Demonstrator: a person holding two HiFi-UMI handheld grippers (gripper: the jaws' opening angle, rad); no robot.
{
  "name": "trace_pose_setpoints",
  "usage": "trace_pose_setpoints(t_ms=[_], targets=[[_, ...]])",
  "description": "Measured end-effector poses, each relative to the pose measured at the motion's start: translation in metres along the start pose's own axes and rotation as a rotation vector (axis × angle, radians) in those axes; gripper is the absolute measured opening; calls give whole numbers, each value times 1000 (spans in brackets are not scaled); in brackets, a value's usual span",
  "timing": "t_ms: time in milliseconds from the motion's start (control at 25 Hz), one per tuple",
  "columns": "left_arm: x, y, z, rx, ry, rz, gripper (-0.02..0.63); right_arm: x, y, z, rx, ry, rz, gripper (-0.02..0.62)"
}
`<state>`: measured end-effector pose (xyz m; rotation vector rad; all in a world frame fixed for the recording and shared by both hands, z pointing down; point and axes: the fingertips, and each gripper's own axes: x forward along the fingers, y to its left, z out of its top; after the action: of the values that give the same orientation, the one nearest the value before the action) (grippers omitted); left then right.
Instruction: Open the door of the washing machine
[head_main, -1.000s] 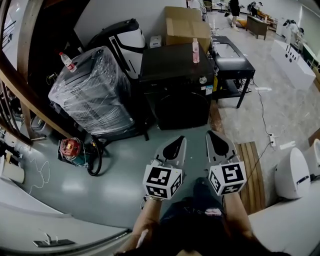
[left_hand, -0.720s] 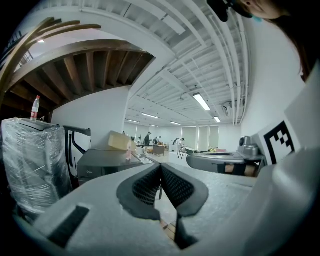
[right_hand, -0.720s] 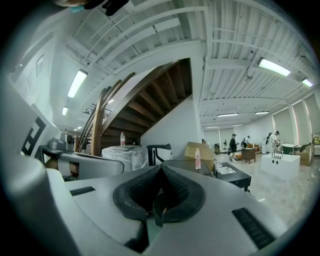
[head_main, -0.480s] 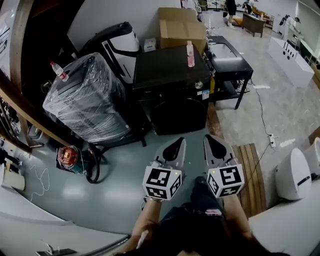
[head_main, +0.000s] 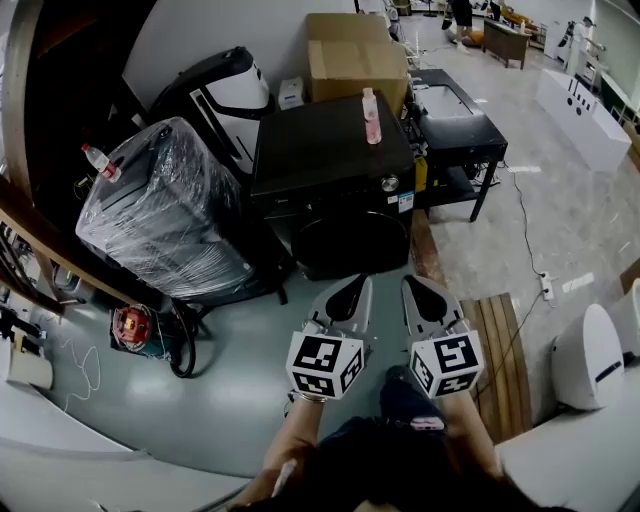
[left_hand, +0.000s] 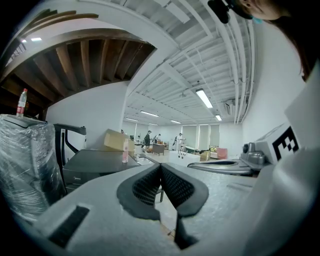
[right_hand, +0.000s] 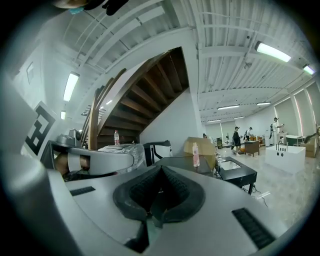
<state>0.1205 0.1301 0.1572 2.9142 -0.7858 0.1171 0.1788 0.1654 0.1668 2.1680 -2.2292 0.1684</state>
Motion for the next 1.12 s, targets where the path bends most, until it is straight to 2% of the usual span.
trace_pose_setpoints(t_ms=[320,520,680,960,1120], targets=[[59,14,-4,-30,18,24,14,43,-49,-2,-11,14,-2,-9],[92,27,-7,-79,7,75,13,68,-76,-8,-3,27,12,-8],[114,34,-10,-64,16,91,14,85,-90,-16,-18,47,28,-8],[154,42,-21,-26,46,67,14,115,-110,-32,-33,73,25,-8],[177,51,-29,-30,61,40,14,138,-119,-42,-58,88,21,-8]])
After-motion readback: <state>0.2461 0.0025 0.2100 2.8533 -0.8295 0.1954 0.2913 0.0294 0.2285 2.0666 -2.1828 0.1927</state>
